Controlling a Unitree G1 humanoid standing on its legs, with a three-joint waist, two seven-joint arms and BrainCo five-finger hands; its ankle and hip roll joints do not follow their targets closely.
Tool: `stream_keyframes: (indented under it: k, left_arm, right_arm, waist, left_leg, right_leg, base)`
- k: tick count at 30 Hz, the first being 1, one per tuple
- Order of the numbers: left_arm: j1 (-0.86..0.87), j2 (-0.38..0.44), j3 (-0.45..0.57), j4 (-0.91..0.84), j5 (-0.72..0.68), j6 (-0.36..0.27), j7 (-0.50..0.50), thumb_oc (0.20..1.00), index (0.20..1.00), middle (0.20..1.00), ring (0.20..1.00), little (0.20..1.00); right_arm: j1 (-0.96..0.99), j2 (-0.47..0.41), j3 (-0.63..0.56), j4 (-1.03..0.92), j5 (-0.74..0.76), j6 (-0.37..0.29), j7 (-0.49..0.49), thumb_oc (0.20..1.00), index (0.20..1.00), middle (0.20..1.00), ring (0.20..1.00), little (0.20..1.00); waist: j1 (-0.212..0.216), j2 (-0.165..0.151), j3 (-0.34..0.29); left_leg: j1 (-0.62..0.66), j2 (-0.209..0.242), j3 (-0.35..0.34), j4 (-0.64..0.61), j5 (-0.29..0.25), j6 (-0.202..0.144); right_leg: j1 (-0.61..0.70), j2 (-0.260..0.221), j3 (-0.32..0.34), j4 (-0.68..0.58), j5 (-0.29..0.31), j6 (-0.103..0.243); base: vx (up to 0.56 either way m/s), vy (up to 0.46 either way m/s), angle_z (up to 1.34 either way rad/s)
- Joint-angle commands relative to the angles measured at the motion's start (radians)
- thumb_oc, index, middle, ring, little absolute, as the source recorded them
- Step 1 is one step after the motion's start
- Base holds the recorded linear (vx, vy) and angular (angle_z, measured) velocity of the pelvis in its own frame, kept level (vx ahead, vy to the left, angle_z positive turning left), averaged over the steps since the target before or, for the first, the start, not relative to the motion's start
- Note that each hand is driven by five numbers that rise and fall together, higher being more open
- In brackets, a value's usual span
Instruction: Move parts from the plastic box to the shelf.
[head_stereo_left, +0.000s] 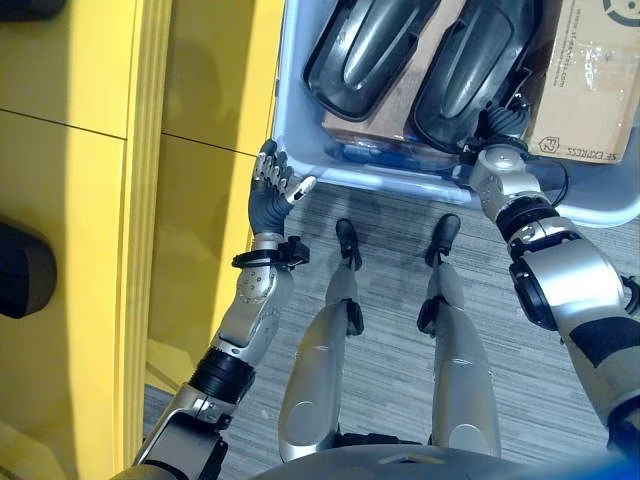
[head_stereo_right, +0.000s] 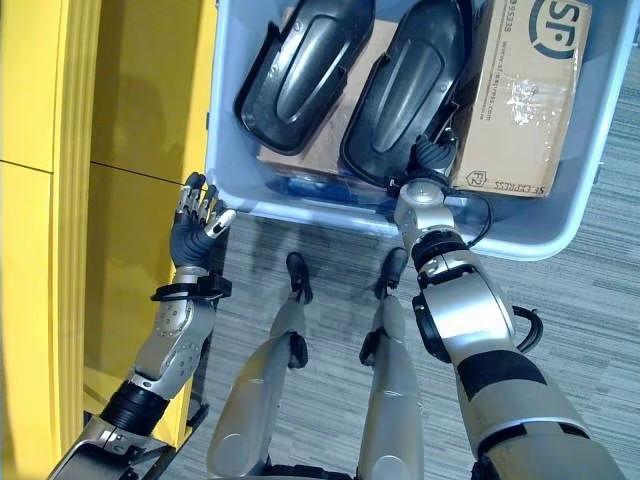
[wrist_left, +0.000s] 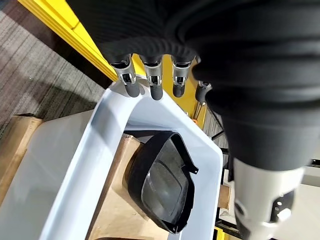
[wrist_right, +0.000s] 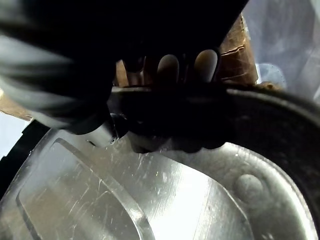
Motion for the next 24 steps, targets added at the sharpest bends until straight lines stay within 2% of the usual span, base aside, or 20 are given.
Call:
stream_keyframes:
  k: [1, 2, 4, 5, 15, 24]
  left_arm:
    - [-0.041, 0.060, -0.001, -0.085, 0.005, -0.040, -0.003, 1.000, 1.000, 1.000, 1.000, 1.000]
    - [-0.043, 0.060, 0.000, -0.084, 0.004, -0.040, -0.003, 1.000, 1.000, 1.000, 1.000, 1.000]
    - [-0.045, 0.060, -0.002, -0.083, 0.005, -0.038, -0.004, 1.000, 1.000, 1.000, 1.000, 1.000]
    - [-0.045, 0.060, -0.004, -0.082, 0.004, -0.037, -0.003, 1.000, 1.000, 1.000, 1.000, 1.000]
    - [-0.053, 0.062, -0.013, -0.063, 0.001, -0.035, -0.010, 1.000, 1.000, 1.000, 1.000, 1.000]
    - [-0.042, 0.057, -0.009, -0.013, -0.010, -0.028, -0.024, 1.000, 1.000, 1.000, 1.000, 1.000]
  right_arm:
    - [-0.003, -0.030, 0.024, 0.056, 0.002, 0.063, 0.029, 0.200, 0.200, 0.200, 0.200, 0.200]
    - [-0.005, -0.030, 0.023, 0.056, 0.002, 0.064, 0.029, 0.200, 0.200, 0.200, 0.200, 0.200]
    - [0.001, -0.029, 0.017, 0.053, 0.004, 0.065, 0.028, 0.200, 0.200, 0.200, 0.200, 0.200]
    - [0.002, -0.031, 0.015, 0.053, 0.004, 0.064, 0.028, 0.200, 0.200, 0.200, 0.200, 0.200]
    - [0.003, -0.039, 0.000, 0.049, 0.011, 0.061, 0.027, 0.200, 0.200, 0.200, 0.200, 0.200]
    - [0.029, -0.020, 0.006, -0.156, 0.063, -0.023, 0.032, 0.200, 0.200, 0.200, 0.200, 0.200]
  waist:
    - [0.044, 0.002, 0.085]
    - [0.046, 0.002, 0.085]
    - [0.043, 0.001, 0.085]
    - [0.041, 0.001, 0.085]
    - [0.032, -0.005, 0.085]
    - [0.010, -0.045, 0.063]
  left_leg:
    - [0.095, 0.010, 0.009, 0.041, -0.094, -0.040]
    - [0.111, 0.008, -0.003, 0.036, -0.112, -0.048]
    - [0.117, 0.007, -0.001, 0.036, -0.113, -0.048]
    - [0.102, 0.008, 0.011, 0.040, -0.094, -0.040]
    - [0.144, 0.008, 0.012, 0.038, -0.095, -0.041]
    - [0.211, 0.016, 0.014, 0.030, -0.096, -0.047]
  right_leg:
    - [0.094, -0.093, 0.036, 0.084, -0.117, 0.139]
    - [0.107, -0.093, 0.044, 0.084, -0.135, 0.149]
    - [0.112, -0.092, 0.046, 0.084, -0.134, 0.149]
    - [0.099, -0.093, 0.039, 0.083, -0.115, 0.140]
    - [0.138, -0.094, 0.036, 0.084, -0.116, 0.140]
    - [0.199, -0.080, 0.038, 0.084, -0.117, 0.135]
  base:
    - [0.06, 0.021, -0.04]
    - [0.06, 0.020, -0.01]
    - [-0.01, 0.008, 0.01]
    - [-0.08, -0.002, 0.01]
    - [-0.01, 0.000, 0.00]
    - [0.00, -0.004, 0.00]
